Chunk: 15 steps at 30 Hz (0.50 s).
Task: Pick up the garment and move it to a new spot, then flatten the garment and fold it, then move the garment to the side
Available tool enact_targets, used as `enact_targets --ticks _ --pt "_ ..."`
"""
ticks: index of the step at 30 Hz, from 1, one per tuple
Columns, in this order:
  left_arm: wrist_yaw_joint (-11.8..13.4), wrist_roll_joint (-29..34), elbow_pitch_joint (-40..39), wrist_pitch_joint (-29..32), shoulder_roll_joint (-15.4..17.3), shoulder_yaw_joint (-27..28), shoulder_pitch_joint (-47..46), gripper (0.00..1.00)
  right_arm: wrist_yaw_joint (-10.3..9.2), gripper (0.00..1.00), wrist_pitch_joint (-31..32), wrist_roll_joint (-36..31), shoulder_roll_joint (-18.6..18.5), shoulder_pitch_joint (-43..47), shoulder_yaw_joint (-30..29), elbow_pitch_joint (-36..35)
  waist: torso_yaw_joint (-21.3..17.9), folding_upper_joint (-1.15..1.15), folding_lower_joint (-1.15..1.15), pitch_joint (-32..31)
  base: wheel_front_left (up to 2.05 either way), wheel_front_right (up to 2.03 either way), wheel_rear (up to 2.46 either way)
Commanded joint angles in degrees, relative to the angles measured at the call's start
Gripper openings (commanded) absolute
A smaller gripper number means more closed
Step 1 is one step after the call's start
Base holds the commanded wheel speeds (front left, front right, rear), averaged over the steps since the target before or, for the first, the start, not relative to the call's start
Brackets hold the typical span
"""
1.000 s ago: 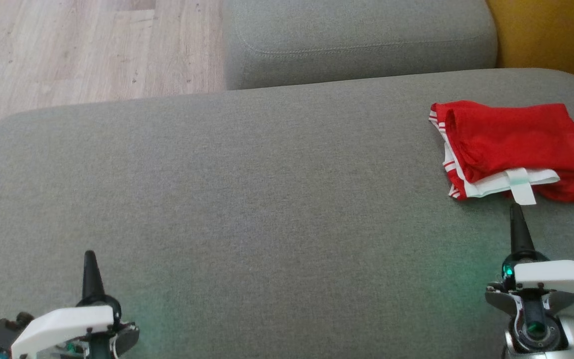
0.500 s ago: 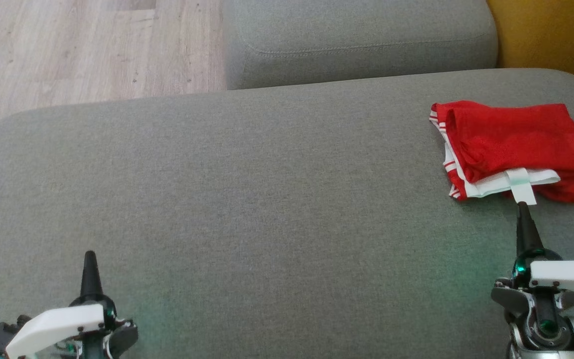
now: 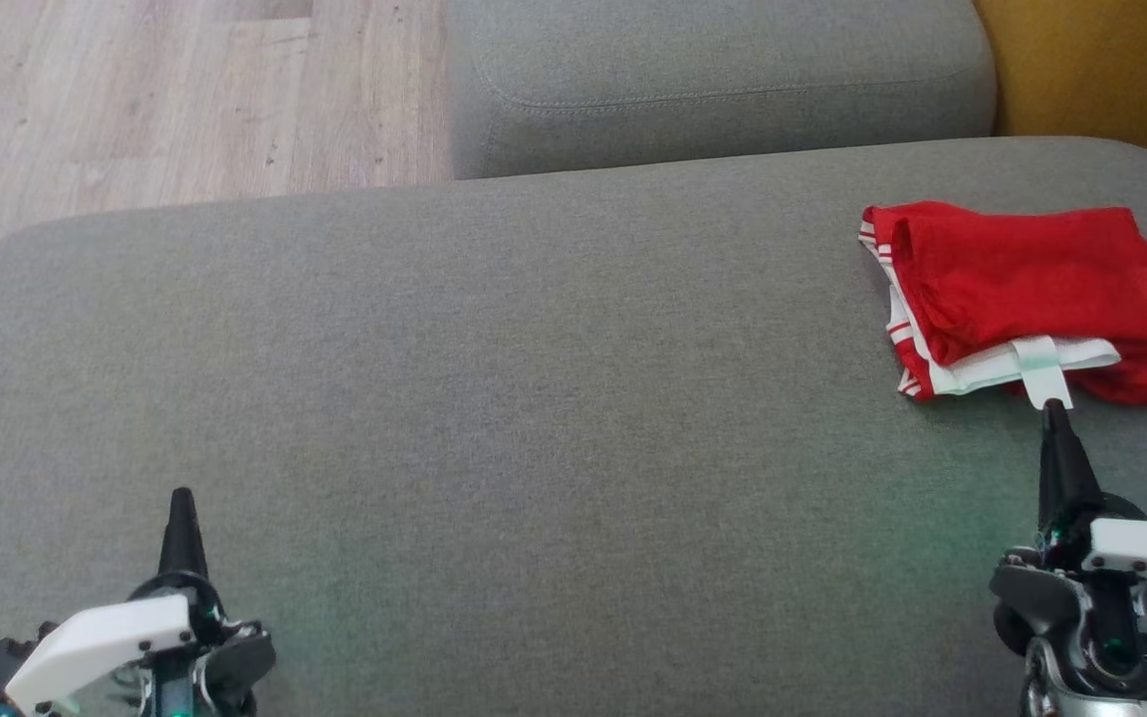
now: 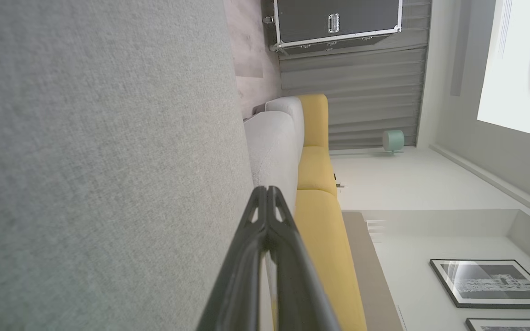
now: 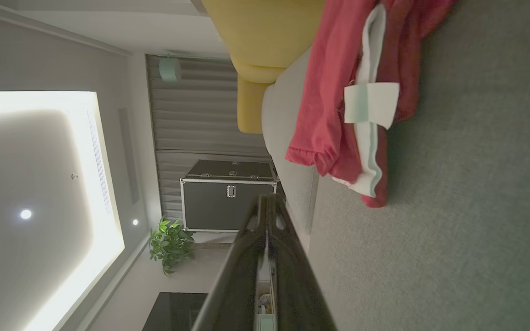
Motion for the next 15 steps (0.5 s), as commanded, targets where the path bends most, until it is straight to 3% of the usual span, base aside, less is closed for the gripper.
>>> enact_targets --ticks 1,15 --pt "0.1 -1.3 -2.1 0.5 0.3 2.2 -2.9 0.0 -0.27 0.0 0.9 1.7 -0.3 -1.1 0.7 -2.6 0.0 0.0 0.0 0.0 0.0 0.0 0.0" --pt "0.1 -4.3 -2.3 1.4 0.4 2.5 -3.0 0.0 -0.28 0.0 1.8 5.2 -0.3 -0.9 0.3 -3.1 0.0 0.0 0.0 0.0 0.0 0.0 0.0"
